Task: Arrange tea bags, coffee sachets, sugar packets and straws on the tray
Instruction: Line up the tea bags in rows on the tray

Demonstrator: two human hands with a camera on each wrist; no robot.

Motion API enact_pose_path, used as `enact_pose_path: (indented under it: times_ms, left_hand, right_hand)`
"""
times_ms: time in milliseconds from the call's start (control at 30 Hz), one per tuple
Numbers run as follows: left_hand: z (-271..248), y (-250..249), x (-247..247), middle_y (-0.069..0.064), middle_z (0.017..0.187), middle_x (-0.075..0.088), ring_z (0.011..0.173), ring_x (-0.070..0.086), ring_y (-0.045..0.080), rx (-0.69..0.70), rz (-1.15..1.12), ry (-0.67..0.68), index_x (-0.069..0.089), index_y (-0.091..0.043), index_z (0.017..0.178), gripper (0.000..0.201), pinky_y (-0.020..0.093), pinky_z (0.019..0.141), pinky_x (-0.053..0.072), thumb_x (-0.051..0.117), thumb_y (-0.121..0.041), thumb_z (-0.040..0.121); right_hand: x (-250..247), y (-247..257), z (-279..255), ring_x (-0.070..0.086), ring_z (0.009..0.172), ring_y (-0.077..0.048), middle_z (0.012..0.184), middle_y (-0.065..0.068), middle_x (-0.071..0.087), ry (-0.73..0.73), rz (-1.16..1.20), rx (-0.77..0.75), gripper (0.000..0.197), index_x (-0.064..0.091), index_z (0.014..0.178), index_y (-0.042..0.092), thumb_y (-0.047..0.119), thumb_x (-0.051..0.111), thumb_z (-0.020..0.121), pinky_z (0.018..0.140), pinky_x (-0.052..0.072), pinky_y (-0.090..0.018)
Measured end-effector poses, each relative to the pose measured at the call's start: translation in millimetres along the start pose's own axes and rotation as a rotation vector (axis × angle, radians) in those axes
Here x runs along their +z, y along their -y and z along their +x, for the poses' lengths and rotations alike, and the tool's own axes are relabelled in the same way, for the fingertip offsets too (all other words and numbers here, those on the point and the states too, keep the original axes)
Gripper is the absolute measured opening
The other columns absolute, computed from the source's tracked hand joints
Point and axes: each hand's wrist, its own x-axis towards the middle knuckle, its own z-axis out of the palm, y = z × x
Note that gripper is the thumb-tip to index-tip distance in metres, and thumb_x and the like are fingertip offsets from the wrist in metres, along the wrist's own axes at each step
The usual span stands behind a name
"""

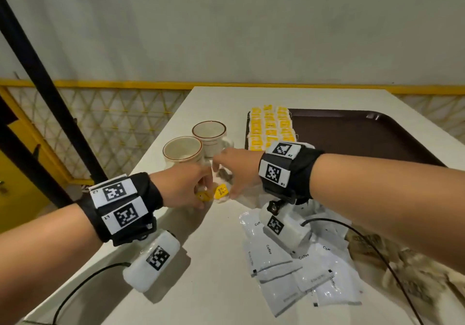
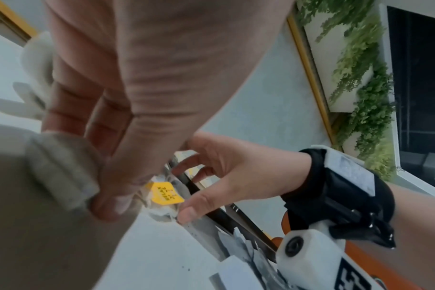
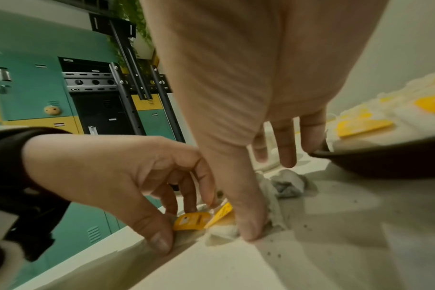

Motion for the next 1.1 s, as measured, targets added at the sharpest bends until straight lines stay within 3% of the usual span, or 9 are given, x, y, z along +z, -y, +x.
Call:
enact_pose_path:
  times_ms: [167,300,400,500,633,733,867,1000,1100]
  left_hand:
    - [-0.8,-1.7,-1.6,-0.011,0.087,0.058,0.071,0.052,0.005,-0.032,-0.033,0.043,0.047,-0.028,0.099,0.036,0.008,0.056,0.036,0.074,-0.023,0.076]
    - [-2.1,0.3,-1.5,-0.008,0.092,0.061,0.071,0.052,0.001,-0.038,-0.114,0.057,0.053,-0.028,0.099,0.028,0.007,0.059,0.038,0.073,-0.028,0.079]
    - [-3.4,3.6,-7.3,-0.008,0.089,0.059,0.073,0.054,0.005,-0.035,-0.249,-0.019,0.058,-0.029,0.093,0.020,0.018,0.069,0.046,0.072,-0.023,0.080]
    - [-7.0,0.0,-18.9,-0.001,0.085,0.061,0.068,0.061,0.014,-0.073,-0.571,-0.166,0.060,-0.025,0.092,0.016,0.036,0.070,0.055,0.066,-0.012,0.085]
    - [-3.0,-30.7,-28.8,0.006,0.087,0.058,0.067,0.062,0.019,-0.026,-1.218,-0.324,0.059,-0.015,0.100,0.017,0.031,0.065,0.057,0.051,0.000,0.094]
    - [17.5,-66.6,-26.2,0.009,0.093,0.056,0.064,0.056,0.014,0.010,-1.430,-0.328,0.059,-0.015,0.101,0.021,0.020,0.054,0.049,0.044,-0.001,0.098]
    - [55.5,-105.1,-16.6,0.007,0.079,0.053,0.060,0.048,0.014,-0.093,-1.689,-0.252,0.056,-0.013,0.105,0.018,0.022,0.050,0.041,0.042,-0.004,0.099]
    - [80.3,-122.0,-0.6,0.006,0.089,0.063,0.064,0.060,0.019,-0.256,-2.085,-0.063,0.051,-0.017,0.105,0.012,0.021,0.048,0.040,0.043,-0.022,0.098]
    - [85.9,-127.2,9.9,0.009,0.098,0.063,0.082,0.060,0.023,-0.324,-2.271,-0.067,0.052,-0.017,0.090,0.022,0.025,0.060,0.038,0.047,-0.037,0.095]
  right_hand:
    - [1.8,6.4,1.9,0.054,0.091,-0.014,0.112,-0.001,0.061,0.050,-0.111,-0.039,0.046,0.056,0.125,0.016,0.031,0.070,0.084,0.058,0.034,-0.019]
    - [3.5,8.5,-2.3,0.051,0.084,-0.017,0.105,-0.004,0.061,0.002,-0.063,-0.034,0.041,0.060,0.114,0.011,0.037,0.070,0.083,0.068,0.034,-0.023]
    - [-6.9,-1.7,-12.1,0.055,0.079,-0.013,0.093,0.004,0.059,0.008,0.063,0.045,0.028,0.062,0.102,0.017,0.035,0.071,0.083,0.071,0.043,-0.027]
    - [-22.0,-20.2,-35.1,0.070,0.076,-0.020,0.091,-0.006,0.068,-0.039,0.659,0.166,0.020,0.061,0.091,0.014,0.029,0.072,0.083,0.073,0.058,-0.030]
    - [-35.1,-39.0,-81.8,0.056,0.079,-0.023,0.073,-0.010,0.064,-0.150,1.710,0.256,0.012,0.057,0.076,0.006,0.001,0.055,0.087,0.059,0.056,-0.026]
    - [-31.0,-51.7,-107.5,0.060,0.078,-0.026,0.094,-0.019,0.064,-0.236,2.061,0.285,0.026,0.054,0.107,0.002,0.016,0.052,0.085,0.061,0.057,-0.028]
    - [-13.6,-59.0,-119.9,0.064,0.065,-0.021,0.080,-0.011,0.064,-0.427,2.149,0.389,0.034,0.059,0.103,0.008,0.030,0.069,0.079,0.051,0.055,-0.025]
    - [1.7,-60.1,-122.1,0.067,0.060,-0.016,0.074,-0.011,0.063,-0.584,2.076,0.430,0.009,0.060,0.087,0.004,0.012,0.062,0.090,0.047,0.053,-0.023]
    - [8.4,-56.9,-122.7,0.061,0.055,-0.013,0.076,-0.010,0.060,-0.564,1.939,0.385,0.004,0.062,0.087,0.003,0.006,0.062,0.088,0.044,0.048,-0.021]
